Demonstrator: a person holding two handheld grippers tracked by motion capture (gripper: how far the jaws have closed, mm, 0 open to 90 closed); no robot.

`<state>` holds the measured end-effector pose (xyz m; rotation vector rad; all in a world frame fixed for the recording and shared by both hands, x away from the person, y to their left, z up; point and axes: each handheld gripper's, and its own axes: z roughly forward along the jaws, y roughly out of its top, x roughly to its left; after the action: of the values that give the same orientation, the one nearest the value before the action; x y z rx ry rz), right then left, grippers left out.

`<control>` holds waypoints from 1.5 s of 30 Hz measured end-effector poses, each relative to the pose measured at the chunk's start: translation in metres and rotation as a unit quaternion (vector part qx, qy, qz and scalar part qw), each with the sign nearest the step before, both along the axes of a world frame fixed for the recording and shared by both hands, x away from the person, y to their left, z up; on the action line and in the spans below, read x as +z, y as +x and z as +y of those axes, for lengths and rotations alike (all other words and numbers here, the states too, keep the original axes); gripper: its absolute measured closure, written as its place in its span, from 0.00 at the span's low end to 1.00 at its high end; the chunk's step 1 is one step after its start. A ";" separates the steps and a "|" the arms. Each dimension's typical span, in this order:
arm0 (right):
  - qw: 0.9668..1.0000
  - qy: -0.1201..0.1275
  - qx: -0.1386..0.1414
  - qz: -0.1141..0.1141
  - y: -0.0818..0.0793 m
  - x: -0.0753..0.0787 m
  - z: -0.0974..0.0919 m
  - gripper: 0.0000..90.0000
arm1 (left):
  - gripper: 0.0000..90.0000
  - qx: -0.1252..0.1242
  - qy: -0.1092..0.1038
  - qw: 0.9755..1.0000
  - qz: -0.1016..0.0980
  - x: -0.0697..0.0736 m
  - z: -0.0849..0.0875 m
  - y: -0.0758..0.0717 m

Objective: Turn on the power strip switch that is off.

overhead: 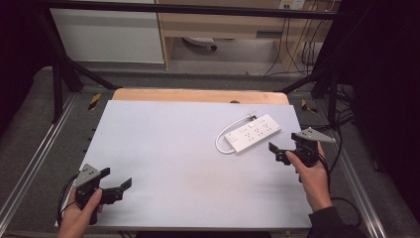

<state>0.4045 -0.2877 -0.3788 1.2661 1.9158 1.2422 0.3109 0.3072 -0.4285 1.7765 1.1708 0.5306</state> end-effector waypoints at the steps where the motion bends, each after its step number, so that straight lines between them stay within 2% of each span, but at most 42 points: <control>1: 1.000 0.000 0.000 0.001 0.001 0.001 0.001 0.03 | 0.08 0.001 0.000 1.000 0.000 0.000 0.000 0.000; 24: 1.000 0.008 -0.009 -0.003 0.026 0.019 0.003 0.07 | 0.08 -0.004 0.000 1.000 0.007 -0.001 -0.001 0.001; 40: 1.000 -0.009 -0.020 0.010 0.060 0.025 0.006 0.07 | 0.08 -0.004 0.002 1.000 0.008 -0.002 -0.001 0.001; 45: 0.999 -0.013 -0.028 0.011 0.070 0.024 0.006 0.10 | 0.08 -0.004 0.001 1.000 0.008 -0.002 -0.001 0.001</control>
<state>0.4741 -0.2814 -0.3547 1.3157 1.8918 1.1773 0.3121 0.3061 -0.4303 1.7899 1.1738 0.5130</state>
